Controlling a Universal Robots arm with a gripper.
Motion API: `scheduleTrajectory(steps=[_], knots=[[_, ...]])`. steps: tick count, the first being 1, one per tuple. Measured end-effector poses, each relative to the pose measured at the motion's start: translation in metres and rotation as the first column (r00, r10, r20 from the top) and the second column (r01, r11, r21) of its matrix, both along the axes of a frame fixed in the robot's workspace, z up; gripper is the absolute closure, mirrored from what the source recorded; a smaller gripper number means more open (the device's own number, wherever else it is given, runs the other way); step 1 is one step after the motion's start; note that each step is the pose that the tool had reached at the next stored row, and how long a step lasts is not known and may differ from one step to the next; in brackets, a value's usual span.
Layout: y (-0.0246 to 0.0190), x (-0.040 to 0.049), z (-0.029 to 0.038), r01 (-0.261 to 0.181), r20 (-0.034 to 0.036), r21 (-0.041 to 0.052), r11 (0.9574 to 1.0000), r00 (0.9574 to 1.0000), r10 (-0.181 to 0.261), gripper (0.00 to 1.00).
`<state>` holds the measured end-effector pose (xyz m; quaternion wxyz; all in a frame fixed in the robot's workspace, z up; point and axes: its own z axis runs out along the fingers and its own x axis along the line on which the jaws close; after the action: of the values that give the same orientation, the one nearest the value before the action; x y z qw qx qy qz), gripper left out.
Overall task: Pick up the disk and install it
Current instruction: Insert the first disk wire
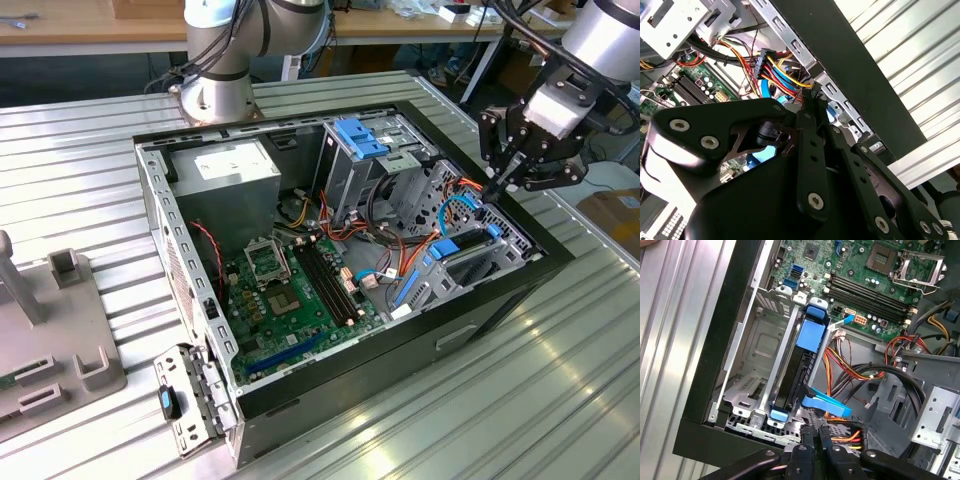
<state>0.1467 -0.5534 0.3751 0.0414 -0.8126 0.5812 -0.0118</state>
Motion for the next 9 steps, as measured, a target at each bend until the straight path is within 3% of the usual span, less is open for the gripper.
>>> scheduleTrajectory(steps=[1, 3, 9], knots=[[-0.0004, -0.0023, -0.0008, 0.003, 0.0049, -0.0152, 0.9999, 1.0000, -0.002, 0.84], [-0.0007, -0.0046, -0.0017, 0.007, 0.0109, -0.0314, 0.9995, 0.9999, -0.006, 0.84], [-0.0010, -0.0088, -0.0029, 0.016, 0.0194, -0.0485, 0.9987, 0.9997, -0.015, 0.84]])
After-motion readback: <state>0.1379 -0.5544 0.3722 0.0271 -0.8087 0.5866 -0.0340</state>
